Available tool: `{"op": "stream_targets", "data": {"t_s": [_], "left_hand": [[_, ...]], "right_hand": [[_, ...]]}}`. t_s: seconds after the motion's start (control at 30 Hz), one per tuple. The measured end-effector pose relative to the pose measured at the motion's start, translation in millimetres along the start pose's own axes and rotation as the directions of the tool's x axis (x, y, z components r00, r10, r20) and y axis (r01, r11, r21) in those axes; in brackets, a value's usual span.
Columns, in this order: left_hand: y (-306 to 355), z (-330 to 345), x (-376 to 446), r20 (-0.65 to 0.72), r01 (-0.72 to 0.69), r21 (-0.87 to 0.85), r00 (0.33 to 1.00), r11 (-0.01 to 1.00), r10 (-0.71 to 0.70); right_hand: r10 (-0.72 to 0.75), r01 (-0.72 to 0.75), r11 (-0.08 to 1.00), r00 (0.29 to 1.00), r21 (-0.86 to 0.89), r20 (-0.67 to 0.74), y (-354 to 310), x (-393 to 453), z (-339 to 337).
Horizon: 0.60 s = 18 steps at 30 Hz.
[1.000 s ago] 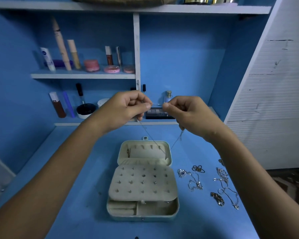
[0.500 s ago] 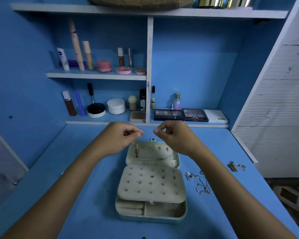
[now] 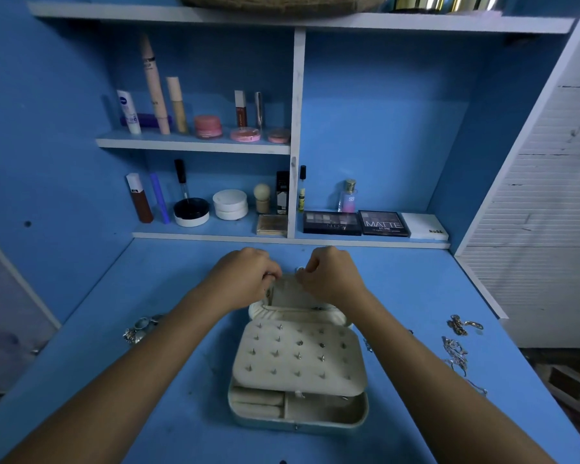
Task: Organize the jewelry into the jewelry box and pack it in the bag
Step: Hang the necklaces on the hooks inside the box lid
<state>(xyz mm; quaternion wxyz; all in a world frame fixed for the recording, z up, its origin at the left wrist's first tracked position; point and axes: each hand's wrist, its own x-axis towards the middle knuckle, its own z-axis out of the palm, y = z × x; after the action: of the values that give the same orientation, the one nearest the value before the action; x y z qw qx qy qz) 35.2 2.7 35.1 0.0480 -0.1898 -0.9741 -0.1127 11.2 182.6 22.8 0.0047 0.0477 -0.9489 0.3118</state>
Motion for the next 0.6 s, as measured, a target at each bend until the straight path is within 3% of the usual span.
{"op": "stream_targets", "data": {"t_s": [0.23,0.6], "left_hand": [[7,2,9,0.107,-0.009,0.158,0.994,0.987,-0.009],[6,-4,6,0.221,0.059,0.014,0.973,0.998,-0.061]], "right_hand": [[0.067,-0.066,0.997,0.998,-0.045,-0.001,-8,0,10],[0.069,-0.059,0.992,0.993,-0.108,0.092,-3,-1,2]]}}
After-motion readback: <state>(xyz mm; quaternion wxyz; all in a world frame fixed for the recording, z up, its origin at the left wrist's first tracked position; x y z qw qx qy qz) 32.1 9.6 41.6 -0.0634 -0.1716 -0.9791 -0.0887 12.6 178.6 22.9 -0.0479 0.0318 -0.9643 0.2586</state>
